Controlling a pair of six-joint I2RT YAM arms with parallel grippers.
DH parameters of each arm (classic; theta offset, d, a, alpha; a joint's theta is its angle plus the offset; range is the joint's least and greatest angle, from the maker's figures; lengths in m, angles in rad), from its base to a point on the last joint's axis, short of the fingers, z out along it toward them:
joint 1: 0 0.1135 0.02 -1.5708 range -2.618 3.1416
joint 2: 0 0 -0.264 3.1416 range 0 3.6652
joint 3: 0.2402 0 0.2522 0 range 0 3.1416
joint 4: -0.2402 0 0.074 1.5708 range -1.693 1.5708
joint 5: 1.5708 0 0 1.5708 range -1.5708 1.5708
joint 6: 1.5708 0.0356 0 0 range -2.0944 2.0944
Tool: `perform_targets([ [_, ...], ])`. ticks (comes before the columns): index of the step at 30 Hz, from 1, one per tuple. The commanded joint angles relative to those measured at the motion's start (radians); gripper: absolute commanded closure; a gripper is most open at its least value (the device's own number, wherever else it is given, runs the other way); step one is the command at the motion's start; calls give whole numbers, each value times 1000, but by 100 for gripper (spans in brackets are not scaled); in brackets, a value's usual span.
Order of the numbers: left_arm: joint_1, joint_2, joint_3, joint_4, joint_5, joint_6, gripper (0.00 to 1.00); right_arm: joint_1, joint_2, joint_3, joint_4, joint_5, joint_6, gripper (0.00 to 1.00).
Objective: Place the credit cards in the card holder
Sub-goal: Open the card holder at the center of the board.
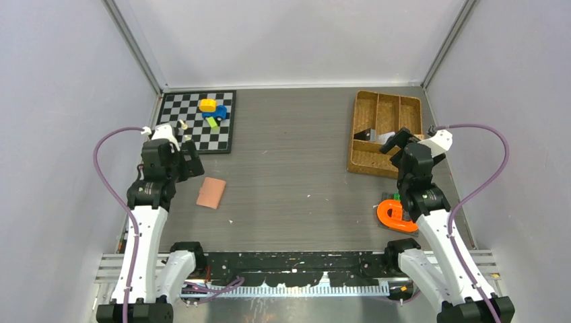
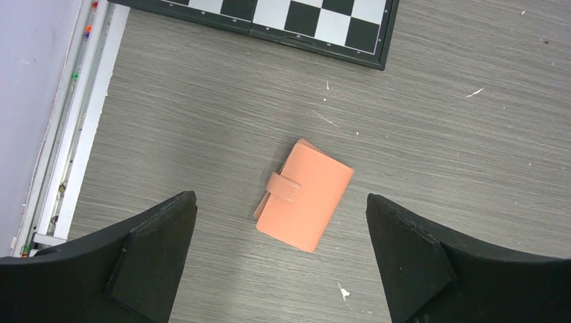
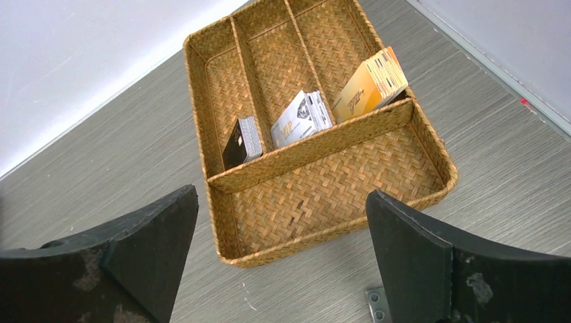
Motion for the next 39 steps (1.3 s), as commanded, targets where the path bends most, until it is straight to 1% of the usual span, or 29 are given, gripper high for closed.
perform_targets([
  [1,4,27,27,14,2,-9,0,0,-58,16,-3,-18,10,0],
  [5,4,132,42,-15,-50,-11,0,0,-69,4,28,-63,8,0],
  [9,2,252,38,-40,12,-10,0,0,-29,15,16,-111,9,0],
  [13,2,377,25,-22,152,6,0,0,-21,21,8,-173,6,0],
  [17,5,564,77,-28,209,13,0,0,-17,23,10,-237,3,0],
  [19,5,625,86,-29,231,13,0,1,-12,27,6,-260,4,0],
  [22,4,678,67,-20,301,2,0,0,-11,28,6,-278,4,0],
  [28,-23,741,57,-25,351,-14,3,0,-19,27,5,-295,4,0],
  [30,-90,733,50,-32,376,-17,6,0,-18,27,5,-299,2,0],
  [33,-186,678,25,-19,394,-26,6,-1,-5,28,5,-299,-2,0],
  [35,-243,641,16,-27,356,-41,6,0,7,32,5,-301,-5,0],
  [37,-269,614,11,-51,231,-77,6,-1,17,36,4,-305,-8,0],
  [39,-277,582,5,-64,154,-111,5,0,23,38,3,-307,-11,0],
])
